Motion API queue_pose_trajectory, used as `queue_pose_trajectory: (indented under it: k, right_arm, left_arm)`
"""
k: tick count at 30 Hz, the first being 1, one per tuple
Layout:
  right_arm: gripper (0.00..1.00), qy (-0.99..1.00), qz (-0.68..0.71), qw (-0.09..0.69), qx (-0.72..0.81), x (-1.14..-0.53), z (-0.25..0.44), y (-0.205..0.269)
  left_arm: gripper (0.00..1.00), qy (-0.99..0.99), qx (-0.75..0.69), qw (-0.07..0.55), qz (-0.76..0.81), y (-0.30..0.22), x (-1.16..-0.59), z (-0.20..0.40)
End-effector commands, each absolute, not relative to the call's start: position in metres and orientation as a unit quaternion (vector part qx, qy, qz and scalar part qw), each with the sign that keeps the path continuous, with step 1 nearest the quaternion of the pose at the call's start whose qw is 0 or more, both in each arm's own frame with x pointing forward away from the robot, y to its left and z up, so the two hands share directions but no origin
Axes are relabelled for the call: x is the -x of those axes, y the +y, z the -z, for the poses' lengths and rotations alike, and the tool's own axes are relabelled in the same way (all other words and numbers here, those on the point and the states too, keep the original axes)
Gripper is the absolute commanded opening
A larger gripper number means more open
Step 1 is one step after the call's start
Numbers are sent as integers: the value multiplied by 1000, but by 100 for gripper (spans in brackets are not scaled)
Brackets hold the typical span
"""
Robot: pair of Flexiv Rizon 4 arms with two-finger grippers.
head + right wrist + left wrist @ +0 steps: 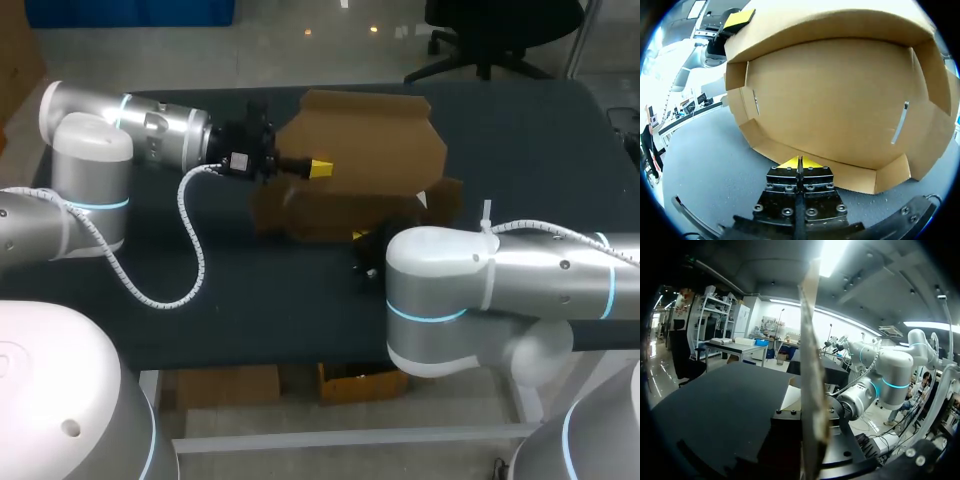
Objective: Assemble the packaging by folding the flat box into shape, placing the metal phone stand inside, and closing the box properly
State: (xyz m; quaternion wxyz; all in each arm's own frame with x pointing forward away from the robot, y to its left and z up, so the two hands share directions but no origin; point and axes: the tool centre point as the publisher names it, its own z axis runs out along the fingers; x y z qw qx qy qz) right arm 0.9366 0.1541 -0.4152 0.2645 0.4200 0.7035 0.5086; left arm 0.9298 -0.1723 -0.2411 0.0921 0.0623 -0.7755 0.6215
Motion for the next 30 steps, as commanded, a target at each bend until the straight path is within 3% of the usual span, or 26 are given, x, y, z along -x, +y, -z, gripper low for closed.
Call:
queue_pose_trajectory:
  k: [1,15,30]
  right_arm:
    - [0,693,-524,260,-421,-919,408,144]
    - [0,703,-551,201,-402,-889,389,107]
    - [0,738,-523,192,-380,-866,376,66]
  left_arm:
    - [0,-776,-61,94,-621,-172,-931,243]
    - [0,-776,-61,94,-621,-172,-931,243]
    - [0,-776,-61,94,-621,-172,-931,243]
